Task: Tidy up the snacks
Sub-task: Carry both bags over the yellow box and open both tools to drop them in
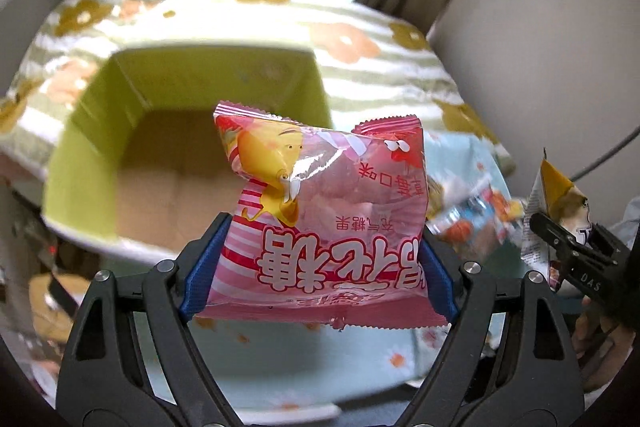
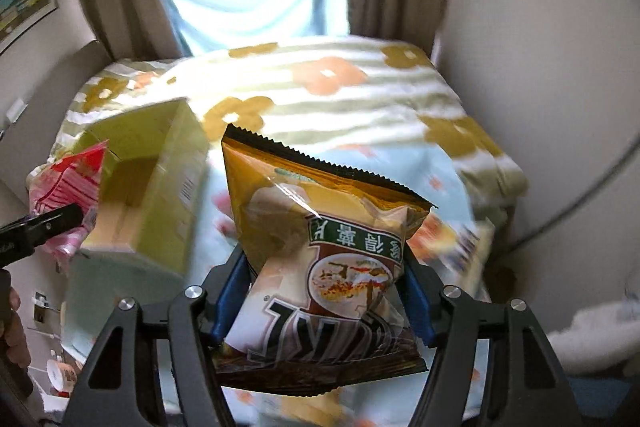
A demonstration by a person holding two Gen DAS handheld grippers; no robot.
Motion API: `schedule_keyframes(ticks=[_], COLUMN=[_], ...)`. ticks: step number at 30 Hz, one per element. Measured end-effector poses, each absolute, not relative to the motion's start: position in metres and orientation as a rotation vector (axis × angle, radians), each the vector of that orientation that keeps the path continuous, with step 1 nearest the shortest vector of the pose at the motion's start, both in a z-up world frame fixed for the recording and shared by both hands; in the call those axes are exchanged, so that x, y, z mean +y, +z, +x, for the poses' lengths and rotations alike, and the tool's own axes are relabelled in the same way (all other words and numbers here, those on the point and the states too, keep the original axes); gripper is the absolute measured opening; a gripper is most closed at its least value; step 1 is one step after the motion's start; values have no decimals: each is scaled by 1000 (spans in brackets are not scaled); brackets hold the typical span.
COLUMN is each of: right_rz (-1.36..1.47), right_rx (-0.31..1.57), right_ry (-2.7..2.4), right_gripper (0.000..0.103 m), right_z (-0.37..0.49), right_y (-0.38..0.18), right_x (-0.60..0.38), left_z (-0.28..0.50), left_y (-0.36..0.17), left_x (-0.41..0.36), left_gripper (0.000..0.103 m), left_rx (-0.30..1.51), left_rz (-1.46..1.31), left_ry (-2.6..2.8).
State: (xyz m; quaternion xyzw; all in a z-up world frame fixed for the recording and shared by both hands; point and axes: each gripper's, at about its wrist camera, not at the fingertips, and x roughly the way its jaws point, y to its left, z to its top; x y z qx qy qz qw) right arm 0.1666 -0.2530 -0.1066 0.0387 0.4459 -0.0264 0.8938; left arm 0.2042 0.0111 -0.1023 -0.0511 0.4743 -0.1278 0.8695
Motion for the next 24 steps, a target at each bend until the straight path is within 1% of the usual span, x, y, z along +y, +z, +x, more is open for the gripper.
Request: schedule_keyframes(ticks=[4, 8, 12, 16, 20, 23, 24], right_rz=[59, 58, 80, 75, 47, 33, 34], right_rx=[891, 897, 930, 966, 1015, 1047, 1056], right_ry=[3, 44, 75, 95, 108, 120, 123], right_gripper=[63, 63, 63, 63, 63, 63, 63], right_z=[212, 243, 271, 284, 293, 295, 297], right_y=[-95, -99, -111, -127, -142, -153, -155], right_x=[-192, -142, -95, -66, -48, -43, -45], left_z=[238, 266, 285, 300, 301, 303, 303], left_y=[-90, -92, -107, -133, -154, -167, -170], left_x=[54, 98, 127, 147, 151, 152, 154], left_gripper=[83, 83, 83, 84, 84, 89, 99], left_rx=[964, 974, 1009, 1071, 1107, 1125, 1130], left_rz=[-94, -80, -32, 9, 26, 44, 48], left_ry=[-249, -226, -204, -192, -193, -193, -172])
